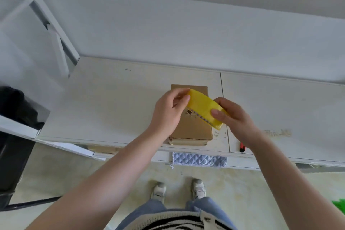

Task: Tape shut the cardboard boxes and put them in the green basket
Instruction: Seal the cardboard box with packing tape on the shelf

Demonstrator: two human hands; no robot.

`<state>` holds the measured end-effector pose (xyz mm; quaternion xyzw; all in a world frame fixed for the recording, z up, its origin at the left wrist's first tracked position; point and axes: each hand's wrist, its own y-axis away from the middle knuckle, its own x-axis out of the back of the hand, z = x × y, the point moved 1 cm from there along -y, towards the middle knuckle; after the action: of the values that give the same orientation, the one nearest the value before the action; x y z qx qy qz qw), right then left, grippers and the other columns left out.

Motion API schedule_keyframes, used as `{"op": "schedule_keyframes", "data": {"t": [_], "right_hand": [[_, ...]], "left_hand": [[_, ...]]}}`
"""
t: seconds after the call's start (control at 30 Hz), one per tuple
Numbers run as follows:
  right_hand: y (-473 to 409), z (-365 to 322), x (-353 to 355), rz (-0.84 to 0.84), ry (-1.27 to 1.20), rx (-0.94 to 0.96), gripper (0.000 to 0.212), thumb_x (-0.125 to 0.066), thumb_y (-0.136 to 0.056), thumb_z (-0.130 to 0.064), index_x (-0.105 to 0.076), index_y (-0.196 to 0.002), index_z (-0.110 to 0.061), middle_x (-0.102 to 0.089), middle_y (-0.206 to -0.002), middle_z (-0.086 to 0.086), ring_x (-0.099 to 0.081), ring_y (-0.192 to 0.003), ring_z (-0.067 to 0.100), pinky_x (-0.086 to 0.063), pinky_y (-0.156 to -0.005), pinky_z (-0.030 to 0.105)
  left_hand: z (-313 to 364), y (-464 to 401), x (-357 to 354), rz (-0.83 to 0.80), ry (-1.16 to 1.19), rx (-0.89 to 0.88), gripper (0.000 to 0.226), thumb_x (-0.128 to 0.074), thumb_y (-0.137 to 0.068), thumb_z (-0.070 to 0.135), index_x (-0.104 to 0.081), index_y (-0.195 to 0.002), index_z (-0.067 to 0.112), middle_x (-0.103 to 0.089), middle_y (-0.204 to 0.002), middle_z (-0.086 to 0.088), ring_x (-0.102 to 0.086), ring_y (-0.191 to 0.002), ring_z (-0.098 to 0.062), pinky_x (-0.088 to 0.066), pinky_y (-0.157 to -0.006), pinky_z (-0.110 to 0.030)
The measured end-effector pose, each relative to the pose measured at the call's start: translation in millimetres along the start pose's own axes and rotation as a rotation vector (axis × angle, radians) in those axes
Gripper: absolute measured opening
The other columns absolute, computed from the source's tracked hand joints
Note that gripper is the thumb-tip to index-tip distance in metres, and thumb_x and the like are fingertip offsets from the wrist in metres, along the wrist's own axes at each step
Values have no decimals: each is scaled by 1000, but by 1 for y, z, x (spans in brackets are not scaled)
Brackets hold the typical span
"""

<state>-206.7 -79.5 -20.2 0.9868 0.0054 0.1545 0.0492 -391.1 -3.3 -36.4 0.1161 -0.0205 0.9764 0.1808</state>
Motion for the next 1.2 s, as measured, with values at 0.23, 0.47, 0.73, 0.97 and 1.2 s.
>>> {"op": "schedule_keyframes", "data": {"t": [0.23, 0.47, 0.73, 0.97, 1.2], "right_hand": [[-3, -12, -19, 84, 82, 25, 27, -56, -88, -37, -61, -94, -11, -56, -79, 18, -51, -70, 24, -39, -66, 35], [-10, -19, -35, 190, 228, 14, 31, -53, -86, -44, -60, -91, -15, -59, -76, 8, -50, -66, 17, -35, -58, 22], [-10, -15, -29, 198, 412, 18, 10, -60, -95, -29, -55, -96, -21, -55, -75, -6, -50, -67, 13, -37, -60, 31], [-19, -12, -11, 134, 633, 66, 27, -59, -90, -49, -56, -93, -23, -55, -71, -7, -52, -64, 19, -43, -62, 36], [-55, -12, 19, 125, 837, -193, 55, -52, -77, -76, -61, -72, -22, -59, -67, -5, -56, -66, 11, -37, -54, 28]], "left_hand": [[3, 16, 8, 49, -153, -233, 37, -56, -98, 18, -57, -134, 7, -63, -126, -4, -61, -115, -16, -50, -99, -38], [12, 17, 14, 180, -251, -363, 28, -66, -91, 8, -68, -118, 9, -66, -114, 0, -65, -104, -14, -56, -87, -37], [10, -4, 12, 137, 51, 186, 14, -82, -76, 24, -69, -71, 26, -68, -67, 13, -61, -65, 2, -44, -63, -9], [14, -18, 13, 23, 10, 176, 16, -77, -83, 16, -66, -73, 10, -69, -83, 14, -62, -72, 1, -44, -65, -11], [8, -14, 9, 157, 59, 92, 23, -67, -92, 17, -54, -72, 15, -69, -76, 8, -68, -76, -20, -53, -73, -36]]}}
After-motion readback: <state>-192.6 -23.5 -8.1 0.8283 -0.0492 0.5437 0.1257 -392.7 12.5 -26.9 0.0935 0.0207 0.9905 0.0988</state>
